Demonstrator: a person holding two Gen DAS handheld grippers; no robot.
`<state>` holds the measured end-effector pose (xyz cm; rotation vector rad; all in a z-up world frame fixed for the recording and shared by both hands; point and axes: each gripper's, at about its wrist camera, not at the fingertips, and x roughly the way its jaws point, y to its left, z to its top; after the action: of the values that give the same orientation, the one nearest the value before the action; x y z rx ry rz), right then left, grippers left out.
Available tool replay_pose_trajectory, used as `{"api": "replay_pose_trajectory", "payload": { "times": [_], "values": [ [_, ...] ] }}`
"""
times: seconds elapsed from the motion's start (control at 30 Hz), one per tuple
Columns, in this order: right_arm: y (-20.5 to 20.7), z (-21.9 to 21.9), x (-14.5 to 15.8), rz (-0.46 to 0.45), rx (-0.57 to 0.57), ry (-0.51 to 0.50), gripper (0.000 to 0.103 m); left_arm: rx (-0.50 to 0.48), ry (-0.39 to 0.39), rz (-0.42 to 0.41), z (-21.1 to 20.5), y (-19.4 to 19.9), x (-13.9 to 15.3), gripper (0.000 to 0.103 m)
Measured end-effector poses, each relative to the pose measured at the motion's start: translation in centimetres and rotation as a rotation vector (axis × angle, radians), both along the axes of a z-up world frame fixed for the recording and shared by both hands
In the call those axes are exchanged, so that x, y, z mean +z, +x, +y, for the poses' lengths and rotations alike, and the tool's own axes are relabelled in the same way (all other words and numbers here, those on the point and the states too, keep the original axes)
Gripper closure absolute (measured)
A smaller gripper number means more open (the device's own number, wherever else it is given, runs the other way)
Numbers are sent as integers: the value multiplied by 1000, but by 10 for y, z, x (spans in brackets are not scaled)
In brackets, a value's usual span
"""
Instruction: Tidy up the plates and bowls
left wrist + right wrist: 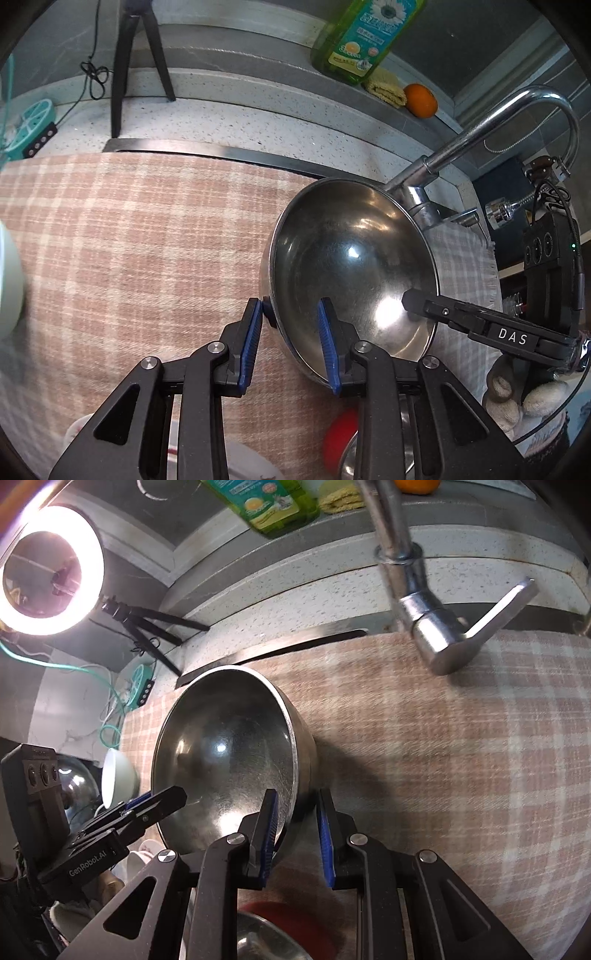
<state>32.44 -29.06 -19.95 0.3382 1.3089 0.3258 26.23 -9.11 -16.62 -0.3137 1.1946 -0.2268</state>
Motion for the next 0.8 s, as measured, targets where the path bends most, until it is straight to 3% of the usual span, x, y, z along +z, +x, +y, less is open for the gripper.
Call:
{"api": "replay_pose_trajectory", "payload": {
  "times": [0.4,0.8],
  "values": [
    [-6,58,-5,13,107,4,84,66,39,4,45,-24,-1,75],
    [-8,84,-8,5,142,-14,84,102,58,9,61,-29,-8,76]
  ]
}}
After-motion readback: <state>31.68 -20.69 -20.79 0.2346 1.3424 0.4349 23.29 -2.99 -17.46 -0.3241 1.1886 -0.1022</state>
